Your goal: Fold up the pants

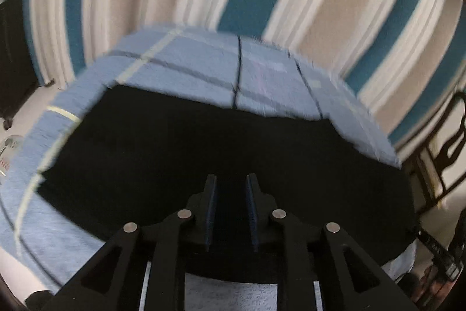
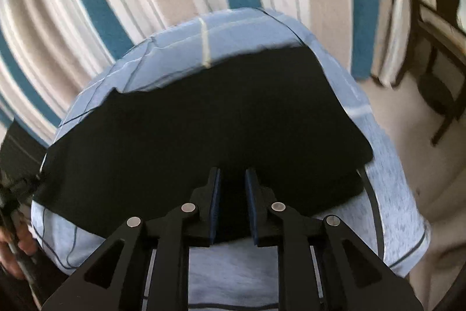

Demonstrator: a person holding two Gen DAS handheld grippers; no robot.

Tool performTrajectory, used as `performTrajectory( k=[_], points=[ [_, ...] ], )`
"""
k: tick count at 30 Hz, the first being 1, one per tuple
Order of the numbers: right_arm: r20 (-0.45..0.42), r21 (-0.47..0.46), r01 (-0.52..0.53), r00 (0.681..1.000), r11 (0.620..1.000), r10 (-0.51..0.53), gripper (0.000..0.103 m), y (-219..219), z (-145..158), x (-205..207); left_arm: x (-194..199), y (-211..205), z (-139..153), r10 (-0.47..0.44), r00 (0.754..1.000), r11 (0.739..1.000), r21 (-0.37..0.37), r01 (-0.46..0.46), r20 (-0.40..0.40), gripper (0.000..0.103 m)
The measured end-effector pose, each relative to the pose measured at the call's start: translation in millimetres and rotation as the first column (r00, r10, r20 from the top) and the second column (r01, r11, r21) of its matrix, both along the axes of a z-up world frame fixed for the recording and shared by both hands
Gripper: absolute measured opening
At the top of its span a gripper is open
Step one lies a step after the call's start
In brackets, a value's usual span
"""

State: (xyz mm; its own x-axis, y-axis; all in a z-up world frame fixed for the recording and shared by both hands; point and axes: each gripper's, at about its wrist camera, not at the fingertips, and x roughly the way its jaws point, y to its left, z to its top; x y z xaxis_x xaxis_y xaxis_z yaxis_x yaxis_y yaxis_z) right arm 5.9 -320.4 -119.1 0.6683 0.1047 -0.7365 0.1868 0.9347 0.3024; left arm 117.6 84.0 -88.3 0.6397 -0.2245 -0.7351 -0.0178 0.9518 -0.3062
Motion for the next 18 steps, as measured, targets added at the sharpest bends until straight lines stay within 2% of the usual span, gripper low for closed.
performTrajectory(
  k=[2, 4, 7, 8, 11, 12, 13, 15, 18],
  points=[
    [0.007, -0.017, -0.003, 1.000, 1.000, 0.003, 0.017, -5, 5, -9, 0, -2, -16, -0.004, 0.999, 1.000, 0.007, 0.005, -0.053, 0.022],
    [0.006, -0.043, -0.014, 1.000, 0.999, 0.014, 0.018, -2, 11, -10, -9, 2, -20, -0.021, 1.000, 1.000, 0.002, 0.021, -0.023, 0.022],
    [0.025, -0.108, -0.041, 0.999, 0.993, 0.044, 0.022, 12, 20, -3, -20, -1, -11, -0.035, 0.999, 0.997, 0.067, 0.035, 0.002, 0.025],
    [0.037, -0.121, -0.058, 0.997, 0.991, 0.063, 0.022, 18, 22, 3, -23, -2, -9, -0.038, 0.999, 0.996, 0.079, 0.038, 0.010, 0.030],
    [0.067, -0.141, -0.096, 0.992, 0.985, 0.106, 0.022, 31, 27, 25, -27, -12, 1, -0.064, 0.997, 0.994, 0.097, 0.060, 0.041, 0.032],
    [0.076, -0.150, -0.116, 0.989, 0.982, 0.129, 0.025, 35, 27, 35, -27, -15, 2, -0.069, 0.997, 0.993, 0.098, 0.064, 0.045, 0.032],
    [0.073, -0.157, -0.123, 0.988, 0.980, 0.136, 0.035, 36, 25, 41, -24, -20, 3, -0.076, 0.996, 0.992, 0.107, 0.070, 0.046, 0.032],
    [0.073, -0.172, -0.120, 0.988, 0.978, 0.134, 0.045, 32, 20, 58, -18, -29, 5, -0.085, 0.995, 0.989, 0.122, 0.079, 0.047, 0.032],
    [0.062, -0.165, -0.074, 0.994, 0.984, 0.085, 0.045, 11, 13, 73, -8, -40, 6, -0.085, 0.995, 0.986, 0.149, 0.076, 0.050, 0.032]
  ],
)
